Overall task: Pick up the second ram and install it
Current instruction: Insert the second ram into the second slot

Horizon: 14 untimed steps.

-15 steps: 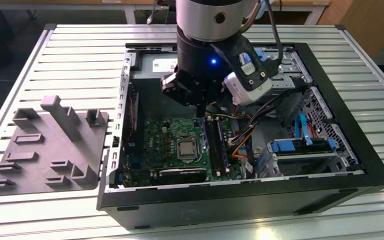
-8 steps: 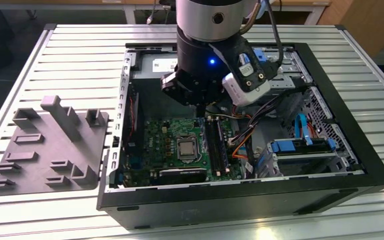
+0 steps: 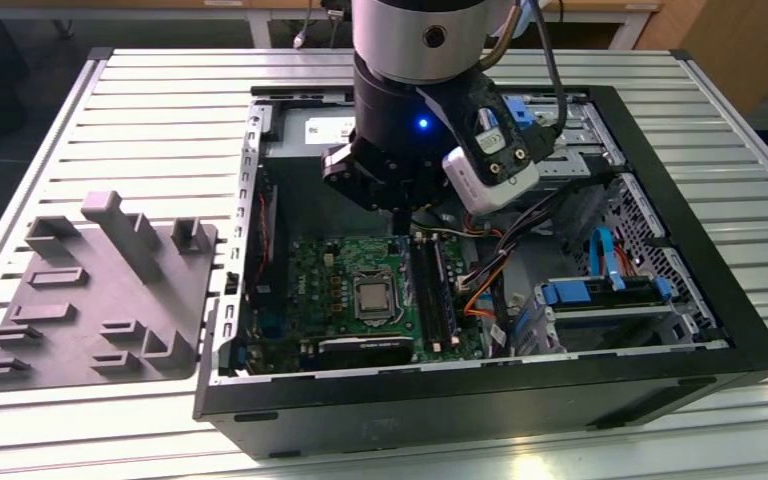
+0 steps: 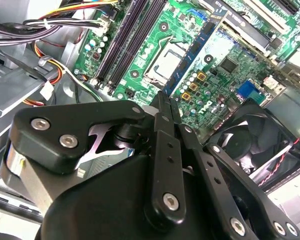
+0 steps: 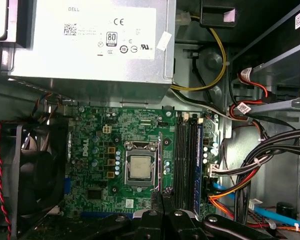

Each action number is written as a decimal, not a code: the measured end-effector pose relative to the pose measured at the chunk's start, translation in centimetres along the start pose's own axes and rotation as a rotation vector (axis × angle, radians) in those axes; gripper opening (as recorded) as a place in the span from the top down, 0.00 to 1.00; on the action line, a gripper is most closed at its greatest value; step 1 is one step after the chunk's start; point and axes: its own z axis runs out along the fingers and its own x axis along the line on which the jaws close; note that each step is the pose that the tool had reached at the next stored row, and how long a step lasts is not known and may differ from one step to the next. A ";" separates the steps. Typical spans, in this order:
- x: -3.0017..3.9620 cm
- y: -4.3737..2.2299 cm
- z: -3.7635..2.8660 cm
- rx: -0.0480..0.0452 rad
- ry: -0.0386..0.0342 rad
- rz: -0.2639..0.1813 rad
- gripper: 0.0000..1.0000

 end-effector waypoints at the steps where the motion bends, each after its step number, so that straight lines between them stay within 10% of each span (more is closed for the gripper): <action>1: 0.00 0.00 0.01 0.0000 0.0000 0.000 0.88; 14: -0.09 -0.01 0.06 0.0001 -0.0002 0.005 0.88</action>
